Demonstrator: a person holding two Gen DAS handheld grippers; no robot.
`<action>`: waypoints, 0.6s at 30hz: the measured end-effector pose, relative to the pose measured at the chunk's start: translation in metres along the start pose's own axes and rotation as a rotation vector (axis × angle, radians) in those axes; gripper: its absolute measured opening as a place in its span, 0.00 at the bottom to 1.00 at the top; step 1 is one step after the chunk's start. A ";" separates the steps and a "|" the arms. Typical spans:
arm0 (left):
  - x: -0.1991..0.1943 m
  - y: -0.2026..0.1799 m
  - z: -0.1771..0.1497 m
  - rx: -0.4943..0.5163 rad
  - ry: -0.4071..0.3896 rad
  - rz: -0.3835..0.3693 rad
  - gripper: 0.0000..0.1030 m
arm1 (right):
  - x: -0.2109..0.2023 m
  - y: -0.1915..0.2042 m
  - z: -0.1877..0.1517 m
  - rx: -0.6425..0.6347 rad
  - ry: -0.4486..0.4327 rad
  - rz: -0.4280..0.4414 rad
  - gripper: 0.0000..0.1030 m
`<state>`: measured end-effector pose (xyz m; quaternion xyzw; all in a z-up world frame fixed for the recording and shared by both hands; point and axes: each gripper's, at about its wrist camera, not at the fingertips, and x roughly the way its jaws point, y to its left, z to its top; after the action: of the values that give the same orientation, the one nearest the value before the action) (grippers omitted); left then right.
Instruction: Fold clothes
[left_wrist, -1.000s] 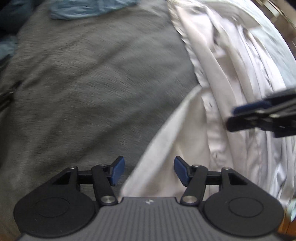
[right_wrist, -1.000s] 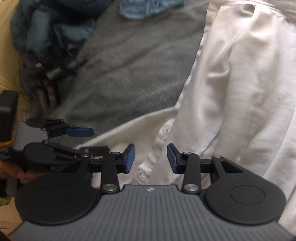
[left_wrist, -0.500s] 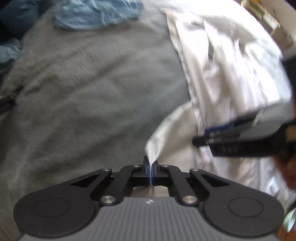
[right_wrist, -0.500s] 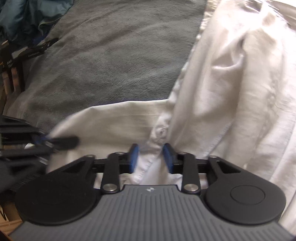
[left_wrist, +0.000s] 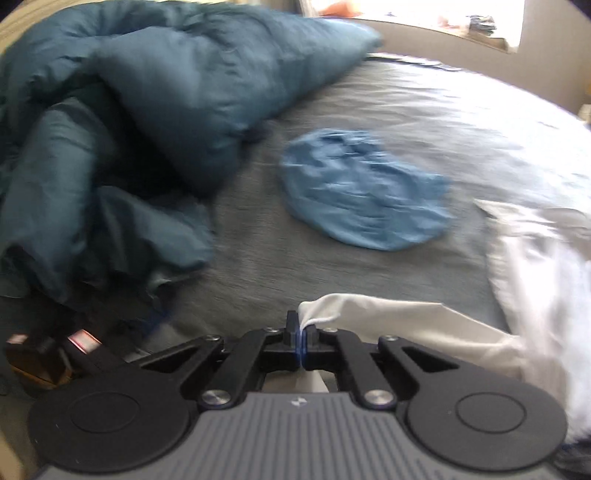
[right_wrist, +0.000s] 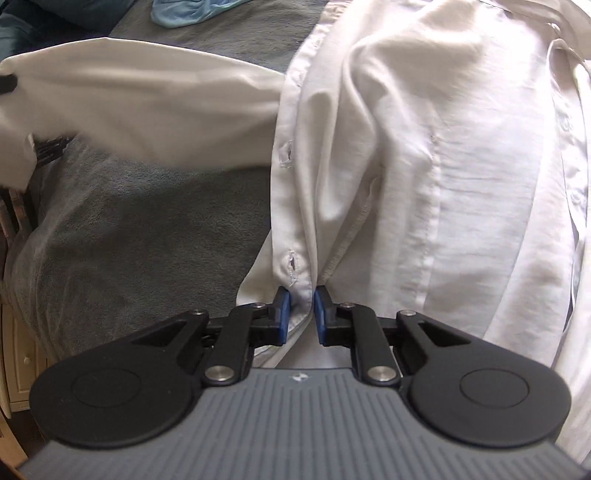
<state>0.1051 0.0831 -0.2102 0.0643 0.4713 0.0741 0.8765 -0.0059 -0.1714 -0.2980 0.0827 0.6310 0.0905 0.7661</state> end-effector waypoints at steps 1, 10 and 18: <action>0.012 -0.004 0.001 0.048 0.000 0.062 0.04 | 0.001 -0.002 -0.001 0.006 0.000 -0.001 0.12; 0.006 -0.022 -0.013 0.093 -0.014 0.062 0.60 | -0.001 -0.021 -0.005 0.068 -0.011 0.101 0.15; -0.015 -0.048 -0.036 -0.026 0.144 -0.495 0.65 | -0.036 -0.034 -0.031 0.161 -0.076 0.222 0.30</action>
<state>0.0705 0.0351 -0.2262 -0.0697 0.5331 -0.1323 0.8328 -0.0415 -0.2129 -0.2779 0.2166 0.5937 0.1207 0.7655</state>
